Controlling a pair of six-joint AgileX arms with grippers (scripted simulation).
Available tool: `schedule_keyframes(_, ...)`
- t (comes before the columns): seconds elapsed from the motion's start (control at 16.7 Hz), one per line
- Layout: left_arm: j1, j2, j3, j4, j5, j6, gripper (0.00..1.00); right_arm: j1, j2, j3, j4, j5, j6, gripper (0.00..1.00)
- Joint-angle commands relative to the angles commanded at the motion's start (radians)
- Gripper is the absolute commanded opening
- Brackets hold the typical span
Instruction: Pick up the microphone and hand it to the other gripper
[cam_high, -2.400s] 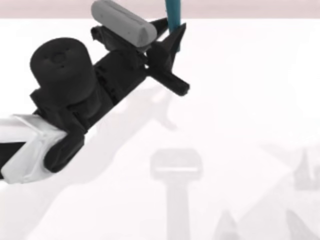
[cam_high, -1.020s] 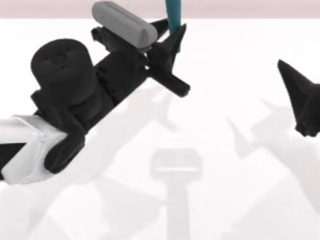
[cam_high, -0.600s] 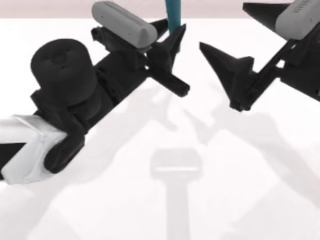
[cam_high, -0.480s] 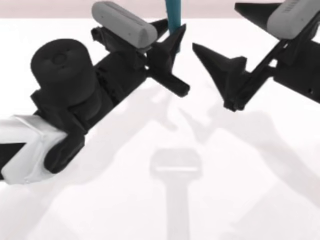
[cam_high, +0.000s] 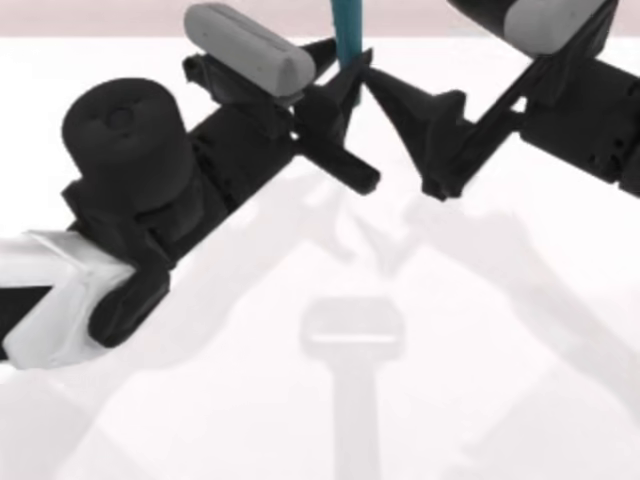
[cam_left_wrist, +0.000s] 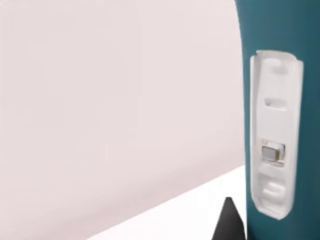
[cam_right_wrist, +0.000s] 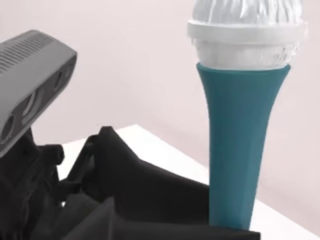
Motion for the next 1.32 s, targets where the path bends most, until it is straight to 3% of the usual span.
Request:
schedule_keyframes(0.42,0.0,0.0,0.0,0.0,0.0,0.0,0.0,0.069,0.303,0.234,0.059,0.073,0.002,1.0)
schedule_keyframes(0.72,0.0,0.0,0.0,0.0,0.0,0.0,0.0,0.075,0.32,0.25,0.062,0.079,0.003,1.0)
schedule_keyframes(1.32,0.0,0.0,0.0,0.0,0.0,0.0,0.0,0.075,0.32,0.25,0.062,0.079,0.003,0.25)
